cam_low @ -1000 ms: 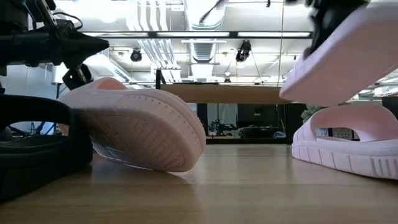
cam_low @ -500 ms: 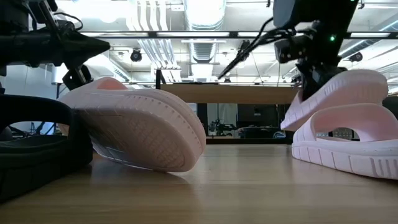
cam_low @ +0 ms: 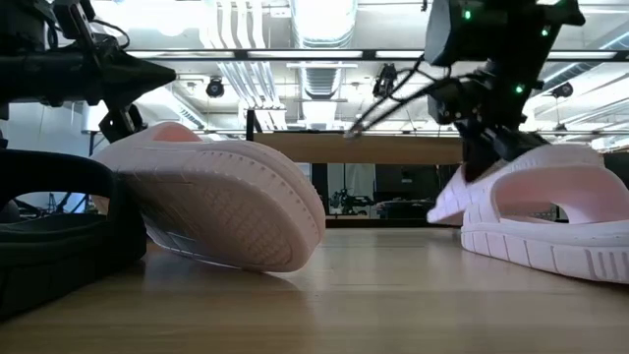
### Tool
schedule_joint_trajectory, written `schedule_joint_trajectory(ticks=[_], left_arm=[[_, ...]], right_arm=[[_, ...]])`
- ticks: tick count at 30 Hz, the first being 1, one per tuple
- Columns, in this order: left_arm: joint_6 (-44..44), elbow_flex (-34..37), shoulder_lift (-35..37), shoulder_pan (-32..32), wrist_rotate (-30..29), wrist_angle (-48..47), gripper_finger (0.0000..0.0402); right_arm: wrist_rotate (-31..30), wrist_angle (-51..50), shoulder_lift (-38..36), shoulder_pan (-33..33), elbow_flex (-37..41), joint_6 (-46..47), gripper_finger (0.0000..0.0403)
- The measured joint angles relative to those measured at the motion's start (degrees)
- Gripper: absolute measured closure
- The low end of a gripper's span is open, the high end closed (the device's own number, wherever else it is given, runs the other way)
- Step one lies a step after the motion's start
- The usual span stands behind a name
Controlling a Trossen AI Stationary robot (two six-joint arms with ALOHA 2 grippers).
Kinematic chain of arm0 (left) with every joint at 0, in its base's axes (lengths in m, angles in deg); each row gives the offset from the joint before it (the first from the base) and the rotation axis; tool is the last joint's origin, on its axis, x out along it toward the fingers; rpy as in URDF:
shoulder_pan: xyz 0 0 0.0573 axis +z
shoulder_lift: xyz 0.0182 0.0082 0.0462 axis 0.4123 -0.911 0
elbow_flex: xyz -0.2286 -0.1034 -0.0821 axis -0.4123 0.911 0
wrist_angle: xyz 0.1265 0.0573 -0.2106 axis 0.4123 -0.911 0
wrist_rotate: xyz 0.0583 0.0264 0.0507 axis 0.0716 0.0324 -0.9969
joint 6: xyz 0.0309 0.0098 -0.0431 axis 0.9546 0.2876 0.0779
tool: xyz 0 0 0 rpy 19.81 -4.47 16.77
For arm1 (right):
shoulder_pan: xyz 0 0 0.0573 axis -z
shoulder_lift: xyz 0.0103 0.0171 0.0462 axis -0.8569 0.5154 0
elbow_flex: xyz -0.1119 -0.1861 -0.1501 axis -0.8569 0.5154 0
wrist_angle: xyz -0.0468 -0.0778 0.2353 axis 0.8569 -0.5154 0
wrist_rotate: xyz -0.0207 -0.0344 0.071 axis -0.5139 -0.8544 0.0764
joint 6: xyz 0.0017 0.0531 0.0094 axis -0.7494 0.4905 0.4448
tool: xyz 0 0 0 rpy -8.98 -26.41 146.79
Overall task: Pick and place slides into the shelf
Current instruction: Put the pink slipper under the shelf
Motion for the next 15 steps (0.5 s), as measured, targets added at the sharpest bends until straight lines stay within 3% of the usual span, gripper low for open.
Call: schedule_joint_trajectory(ticks=[11, 15], left_arm=[[0.0, 0.0, 0.0, 0.0, -0.1, 0.0, 0.0400], [0.0, 0.0, 0.0, 0.0, -0.1, 0.0, 0.0400]], right_arm=[[-0.1, -0.3, 0.0, 1.7, 2.4, 8.0, 0.0388], [0.1, -1.8, 0.0, 1.7, 2.5, 8.6, 0.0363]])
